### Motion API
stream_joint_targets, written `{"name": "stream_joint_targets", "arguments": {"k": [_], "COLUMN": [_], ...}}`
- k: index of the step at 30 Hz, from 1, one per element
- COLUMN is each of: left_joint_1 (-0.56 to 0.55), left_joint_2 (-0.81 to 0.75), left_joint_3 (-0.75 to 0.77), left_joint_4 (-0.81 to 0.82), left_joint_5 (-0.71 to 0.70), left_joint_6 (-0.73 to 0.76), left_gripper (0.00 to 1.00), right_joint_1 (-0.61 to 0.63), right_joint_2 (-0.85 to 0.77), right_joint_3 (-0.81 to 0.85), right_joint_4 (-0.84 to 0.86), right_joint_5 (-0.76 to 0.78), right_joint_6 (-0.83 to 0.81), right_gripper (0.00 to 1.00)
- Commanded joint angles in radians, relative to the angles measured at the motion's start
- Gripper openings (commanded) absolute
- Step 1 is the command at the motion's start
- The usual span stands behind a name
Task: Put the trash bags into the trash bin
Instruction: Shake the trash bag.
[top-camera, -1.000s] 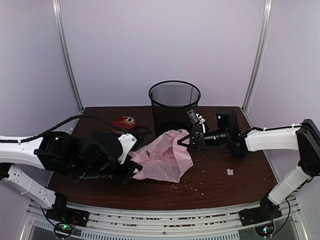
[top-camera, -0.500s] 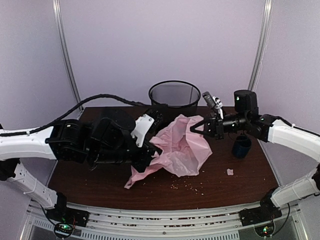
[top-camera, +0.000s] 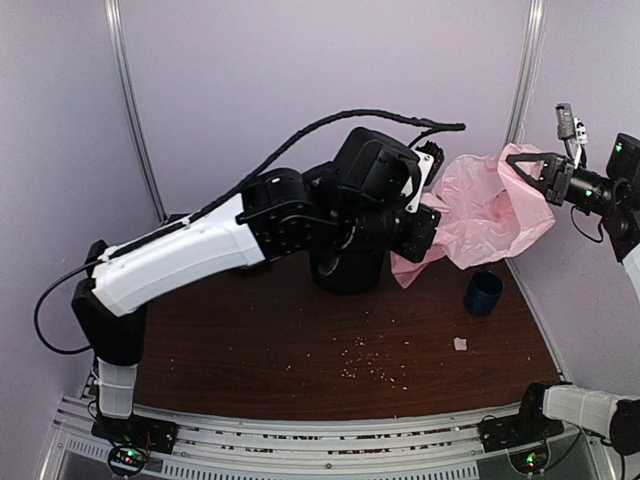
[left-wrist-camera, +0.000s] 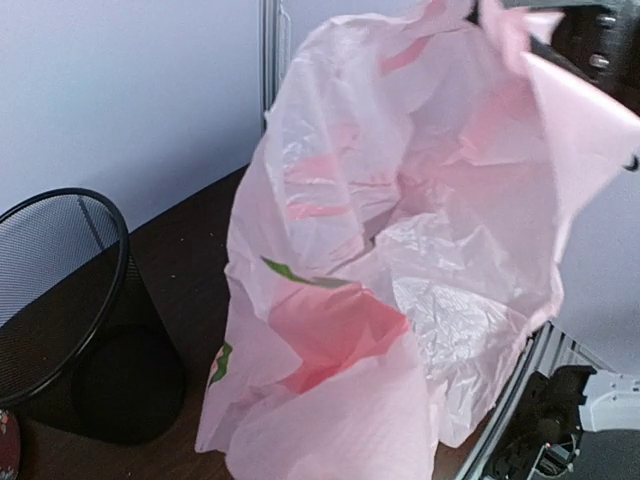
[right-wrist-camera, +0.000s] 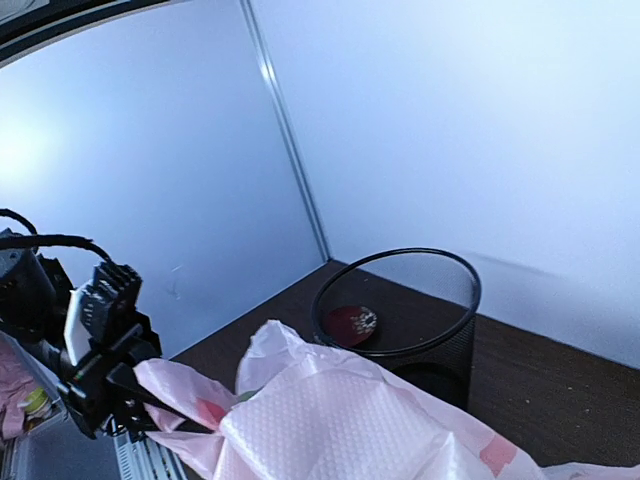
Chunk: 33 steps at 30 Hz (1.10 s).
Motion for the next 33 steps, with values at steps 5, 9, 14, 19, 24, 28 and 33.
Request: {"name": "stream_joint_targets", "arguments": {"k": [5, 9, 14, 19, 24, 28, 33], "left_joint_1": [0.235, 0.282, 0.319, 0.143, -0.162, 0.008, -0.110], "left_joint_2": [0.173, 0.249, 0.190, -0.020, -0.279, -0.281, -0.278], "left_joint_3": [0.083, 0.210, 0.248, 0.225, -0.274, -0.734, -1.043], "left_joint_4": [0.315, 0.427, 0.672, 0.812, 1.051, 0.923, 0.877], "left_joint_5": [0.352, 0.240, 0.290, 0.428, 0.051, -0.074, -0.166], "left_joint_6": [0.076, 0.167, 0.201, 0.529, 1.064, 0.648, 0.459], "left_gripper": [0.00, 0.00, 0.00, 0.00, 0.00, 0.00, 0.00], "right_joint_1": [-0.025, -0.023, -0.025, -0.025, -0.023, -0.023, -0.023], "right_joint_2": [0.172, 0.321, 0.393, 0.218, 0.008, -0.222, -0.368], "right_joint_3": [-0.033, 0.110, 0.496, 0.748, 0.740, -0.027, -0.257], "right_joint_4": [-0.044, 0.049, 0.062, 0.196, -0.185, -0.318, -0.693], "right_joint_5": [0.330, 0.321, 0.256, 0.112, 0.098, 0.246, 0.316], "right_joint_6": [-0.004, 0.029, 0.042, 0.027, -0.400, -0.694, -1.067], "right_gripper": [0.00, 0.00, 0.00, 0.00, 0.00, 0.00, 0.00]}}
